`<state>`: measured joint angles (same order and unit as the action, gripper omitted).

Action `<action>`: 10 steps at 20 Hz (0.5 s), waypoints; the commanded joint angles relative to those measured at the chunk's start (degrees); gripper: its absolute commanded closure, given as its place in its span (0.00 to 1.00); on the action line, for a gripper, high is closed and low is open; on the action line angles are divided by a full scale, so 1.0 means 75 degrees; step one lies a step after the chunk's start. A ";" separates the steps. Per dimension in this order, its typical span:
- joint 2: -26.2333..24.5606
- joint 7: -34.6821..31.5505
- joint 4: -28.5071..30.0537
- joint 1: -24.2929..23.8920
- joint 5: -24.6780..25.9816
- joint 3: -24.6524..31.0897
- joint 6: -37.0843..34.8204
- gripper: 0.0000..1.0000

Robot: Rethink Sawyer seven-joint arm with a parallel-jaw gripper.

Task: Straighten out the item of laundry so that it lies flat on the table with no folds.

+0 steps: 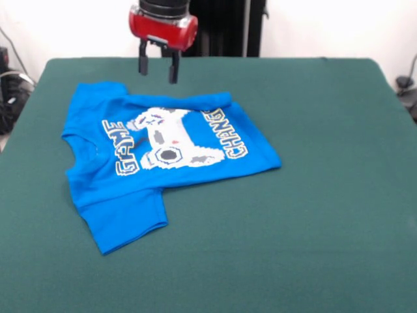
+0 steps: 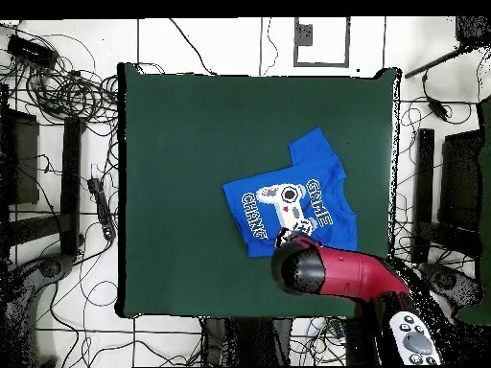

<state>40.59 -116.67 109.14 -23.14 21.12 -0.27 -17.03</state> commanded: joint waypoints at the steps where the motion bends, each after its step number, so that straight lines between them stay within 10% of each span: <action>1: -0.0636 -0.0691 -0.0192 0.0439 -0.0483 0.0840 -0.0450 0.00; 10: -0.0869 -0.0884 -0.0280 0.0664 -0.0659 0.0769 -0.0231 0.00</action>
<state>39.08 -116.67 109.01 -21.09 19.86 -0.27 -17.03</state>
